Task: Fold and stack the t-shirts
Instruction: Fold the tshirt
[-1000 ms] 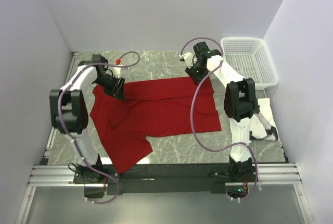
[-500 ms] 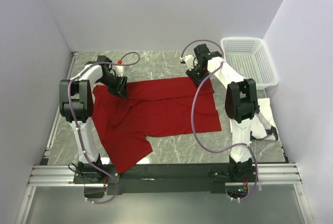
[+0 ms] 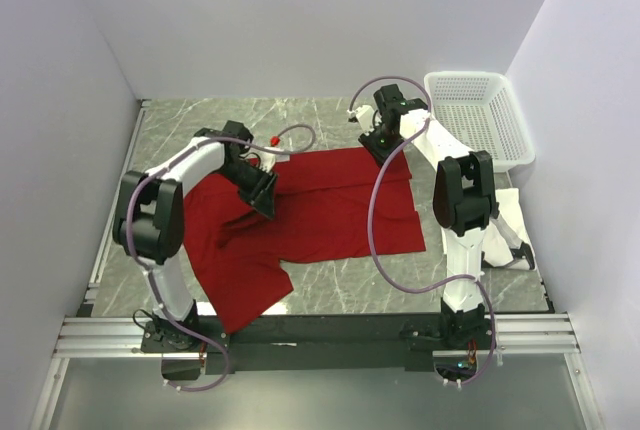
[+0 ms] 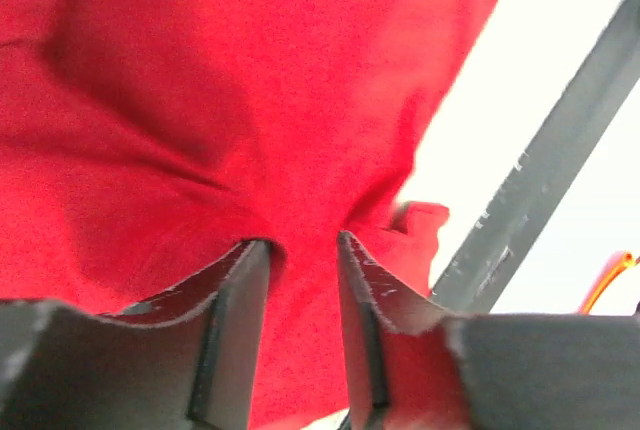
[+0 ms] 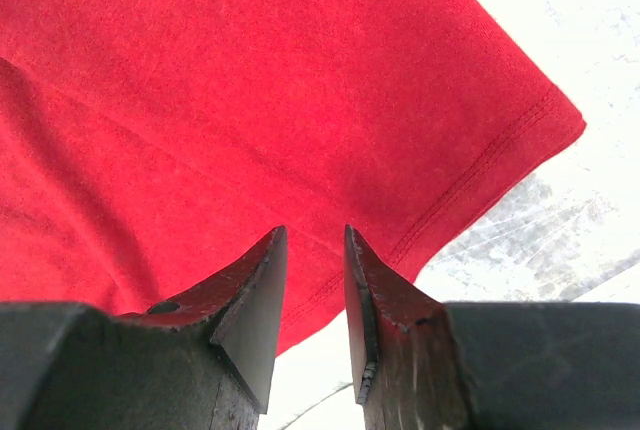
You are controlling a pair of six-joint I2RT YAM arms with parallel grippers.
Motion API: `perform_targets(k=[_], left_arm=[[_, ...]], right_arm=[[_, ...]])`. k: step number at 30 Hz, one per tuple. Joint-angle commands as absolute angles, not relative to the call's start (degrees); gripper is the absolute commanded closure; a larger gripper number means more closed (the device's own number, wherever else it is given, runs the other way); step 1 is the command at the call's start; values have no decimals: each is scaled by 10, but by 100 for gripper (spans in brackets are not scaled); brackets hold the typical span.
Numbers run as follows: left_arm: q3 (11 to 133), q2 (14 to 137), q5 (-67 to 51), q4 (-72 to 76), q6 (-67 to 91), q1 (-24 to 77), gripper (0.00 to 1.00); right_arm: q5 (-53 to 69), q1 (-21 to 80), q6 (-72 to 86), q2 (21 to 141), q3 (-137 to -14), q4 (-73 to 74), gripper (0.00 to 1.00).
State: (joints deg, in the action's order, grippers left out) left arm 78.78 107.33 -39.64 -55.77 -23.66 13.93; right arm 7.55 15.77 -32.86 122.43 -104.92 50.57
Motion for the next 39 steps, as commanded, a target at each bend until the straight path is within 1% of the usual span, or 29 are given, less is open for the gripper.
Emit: perform_targets(k=[1,3,6,10,14,15,16,18,19,23,26,28,32,34,36,38,39], left_arm=[[771,1019,-420,-577,-262,156,59],[774,1009,-423,-595,-271,159,56],[793,992,-430,-619,-299,156,56],[813,978,-430,-612,-281,128,55],[838,1005,-425,-597,-245,24,55],[856,1023,-407,-591,-239,5,55],[860,1029,-382,-552,-199,-30,56],[869,1047,-342,-519,-168,-53,57],[873,1055,-301,-501,-146,-67,57],[907,1113,-213,-466,-108,-77,60],[918,1158,-166,-462,-83,-84,61],[919,1173,-139,-468,-82,-88,61],[931,1209,-115,-473,-85,-91,62],[953,1226,-110,-479,-89,-91,63],[975,1263,-98,-487,-88,-91,63],[1028,1309,-90,-503,-88,-94,65],[1051,1325,-91,-520,-89,-95,65]], right_arm=[[76,154,-330,1198,-1058,499,63],[78,153,-329,1203,-1069,502,63],[83,153,-323,1221,-1089,511,64],[88,153,-320,1230,-1107,518,64],[90,155,-320,1233,-1114,518,64],[89,155,-320,1237,-1114,518,65],[88,155,-319,1237,-1114,516,65],[83,156,-317,1244,-1114,509,66],[79,156,-316,1247,-1114,505,66],[48,159,-315,1265,-1107,476,69],[12,167,-332,1271,-1082,448,70],[-24,177,-353,1271,-1051,431,71],[-61,185,-368,1288,-1031,411,73],[-68,181,-365,1300,-1065,427,74],[-88,180,-368,1326,-1094,431,77],[-114,179,-377,1357,-1139,436,77],[-117,180,-379,1370,-1183,442,77]])
